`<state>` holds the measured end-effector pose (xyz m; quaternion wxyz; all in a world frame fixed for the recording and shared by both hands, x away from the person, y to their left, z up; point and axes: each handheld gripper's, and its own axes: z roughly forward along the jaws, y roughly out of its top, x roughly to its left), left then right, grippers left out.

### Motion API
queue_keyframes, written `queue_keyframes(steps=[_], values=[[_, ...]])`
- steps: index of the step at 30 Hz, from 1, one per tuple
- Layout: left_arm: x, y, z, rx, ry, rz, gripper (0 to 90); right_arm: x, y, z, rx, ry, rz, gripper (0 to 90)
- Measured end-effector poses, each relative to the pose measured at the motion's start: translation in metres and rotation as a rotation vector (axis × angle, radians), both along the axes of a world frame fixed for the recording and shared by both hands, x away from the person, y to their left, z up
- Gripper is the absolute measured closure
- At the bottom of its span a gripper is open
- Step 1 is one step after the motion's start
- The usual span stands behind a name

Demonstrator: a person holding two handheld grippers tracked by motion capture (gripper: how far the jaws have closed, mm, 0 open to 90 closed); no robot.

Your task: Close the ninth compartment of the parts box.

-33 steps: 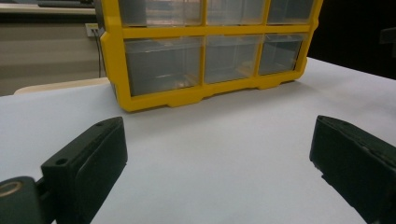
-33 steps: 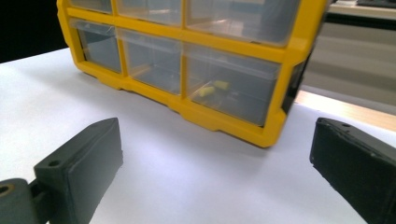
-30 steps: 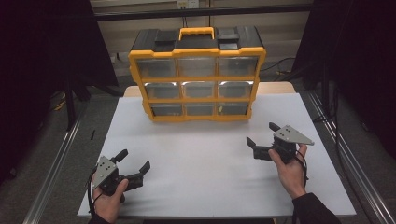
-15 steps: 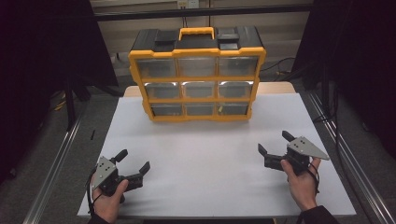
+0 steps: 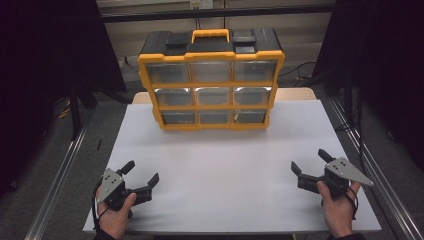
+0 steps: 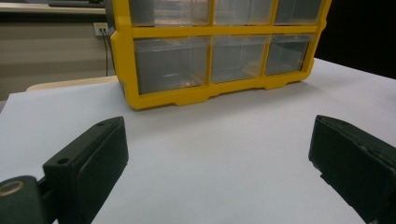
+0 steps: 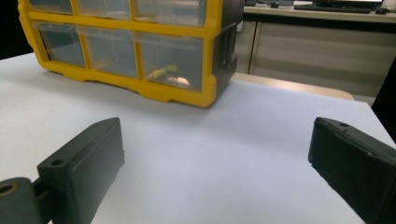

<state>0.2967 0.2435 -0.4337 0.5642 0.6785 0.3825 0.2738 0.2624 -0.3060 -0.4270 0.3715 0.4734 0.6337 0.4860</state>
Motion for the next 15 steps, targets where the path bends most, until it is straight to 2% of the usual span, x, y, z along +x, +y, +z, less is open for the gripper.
queue_keyframes(steps=[8,11,15], values=[[-0.0017,0.0024,0.0004,0.001,0.006,0.007,4.7,-0.0098,-0.0011,-0.0065,-0.012,0.021,-0.013,3.2],[-0.0002,0.002,-0.0001,-0.014,0.013,0.014,4.7,-0.0097,-0.0007,-0.0079,-0.01,0.017,-0.007,3.2],[-0.0006,0.0019,0.0001,0.0,0.013,0.009,4.7,-0.0069,0.0001,-0.0104,-0.008,0.026,-0.001,3.2]])
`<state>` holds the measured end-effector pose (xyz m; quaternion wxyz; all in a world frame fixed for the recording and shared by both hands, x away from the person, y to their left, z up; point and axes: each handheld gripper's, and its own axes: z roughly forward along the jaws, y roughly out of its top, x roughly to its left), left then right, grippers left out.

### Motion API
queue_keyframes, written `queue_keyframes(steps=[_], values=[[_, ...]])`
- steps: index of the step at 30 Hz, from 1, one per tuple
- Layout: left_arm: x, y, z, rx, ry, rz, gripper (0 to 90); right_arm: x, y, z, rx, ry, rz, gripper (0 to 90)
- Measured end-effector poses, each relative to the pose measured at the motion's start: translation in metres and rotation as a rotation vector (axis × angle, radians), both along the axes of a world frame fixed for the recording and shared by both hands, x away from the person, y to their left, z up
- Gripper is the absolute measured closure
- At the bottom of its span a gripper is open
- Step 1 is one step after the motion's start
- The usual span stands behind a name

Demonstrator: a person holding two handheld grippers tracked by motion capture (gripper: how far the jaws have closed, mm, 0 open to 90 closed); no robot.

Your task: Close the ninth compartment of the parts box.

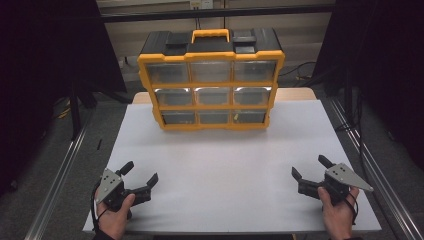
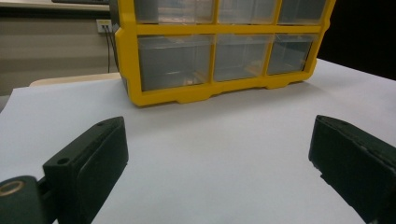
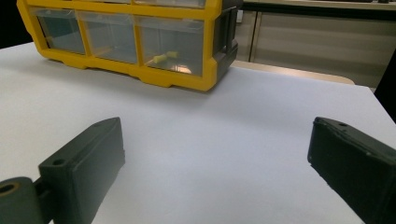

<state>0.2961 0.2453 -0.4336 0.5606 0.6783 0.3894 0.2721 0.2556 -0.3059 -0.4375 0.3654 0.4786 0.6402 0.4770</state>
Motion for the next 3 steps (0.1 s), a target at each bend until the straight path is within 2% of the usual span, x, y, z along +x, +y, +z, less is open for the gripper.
queue_keyframes(steps=[3], values=[[-0.0002,-0.0005,-0.0001,-0.005,-0.002,0.003,4.6,0.0011,-0.0005,0.0005,-0.001,-0.002,-0.005,3.3]])
